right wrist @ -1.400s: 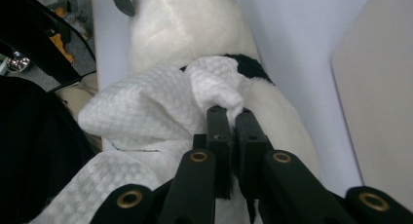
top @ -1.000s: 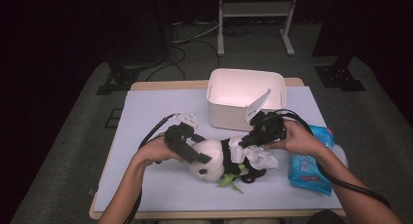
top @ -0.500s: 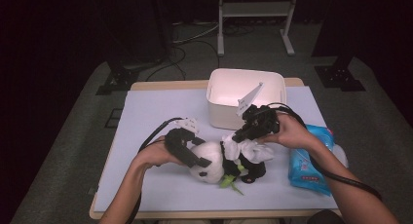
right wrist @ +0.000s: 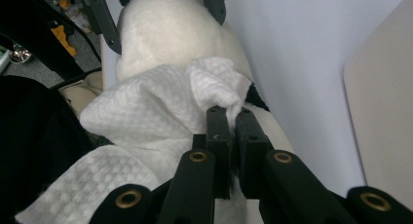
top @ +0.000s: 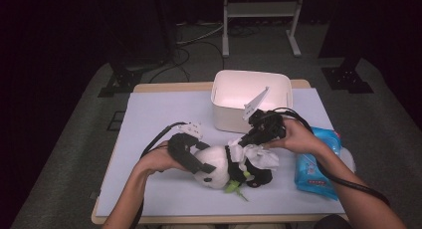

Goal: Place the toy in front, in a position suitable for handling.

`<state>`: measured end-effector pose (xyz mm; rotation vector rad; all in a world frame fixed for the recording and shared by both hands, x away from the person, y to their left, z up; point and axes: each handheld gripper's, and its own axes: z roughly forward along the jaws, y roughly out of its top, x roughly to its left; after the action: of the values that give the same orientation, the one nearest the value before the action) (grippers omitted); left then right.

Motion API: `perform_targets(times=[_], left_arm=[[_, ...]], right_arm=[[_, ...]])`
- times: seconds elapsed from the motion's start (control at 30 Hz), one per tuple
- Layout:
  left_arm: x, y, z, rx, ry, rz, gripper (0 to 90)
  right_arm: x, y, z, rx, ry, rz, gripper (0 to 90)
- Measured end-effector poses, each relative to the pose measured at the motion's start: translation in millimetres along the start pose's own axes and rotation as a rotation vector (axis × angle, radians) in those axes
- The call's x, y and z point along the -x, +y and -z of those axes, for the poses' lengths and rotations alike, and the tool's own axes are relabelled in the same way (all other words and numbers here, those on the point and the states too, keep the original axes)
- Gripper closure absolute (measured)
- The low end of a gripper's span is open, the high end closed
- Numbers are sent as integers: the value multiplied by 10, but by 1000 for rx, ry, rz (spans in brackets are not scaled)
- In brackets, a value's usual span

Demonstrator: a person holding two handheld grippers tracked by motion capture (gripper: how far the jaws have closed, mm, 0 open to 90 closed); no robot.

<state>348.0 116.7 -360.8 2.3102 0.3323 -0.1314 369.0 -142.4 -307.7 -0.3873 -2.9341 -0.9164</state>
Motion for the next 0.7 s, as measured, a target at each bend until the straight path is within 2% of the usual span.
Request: perform_targets(times=[0.27, 0.43, 0.67, 0.7], left_arm=[[-31, 25, 24, -4, -10, 31, 88], [-55, 4, -7, -29, -30, 83, 26], [-49, -7, -83, -50, -59, 79, 12], [-39, -9, -137, -65, -65, 78, 7]], right_arm=[[-33, -45, -5, 9, 11, -3, 860], [-95, -57, -6, 10, 21, 16, 861], [-147, -67, -21, 6, 33, 25, 861], [-157, -71, -31, 6, 40, 26, 861]])
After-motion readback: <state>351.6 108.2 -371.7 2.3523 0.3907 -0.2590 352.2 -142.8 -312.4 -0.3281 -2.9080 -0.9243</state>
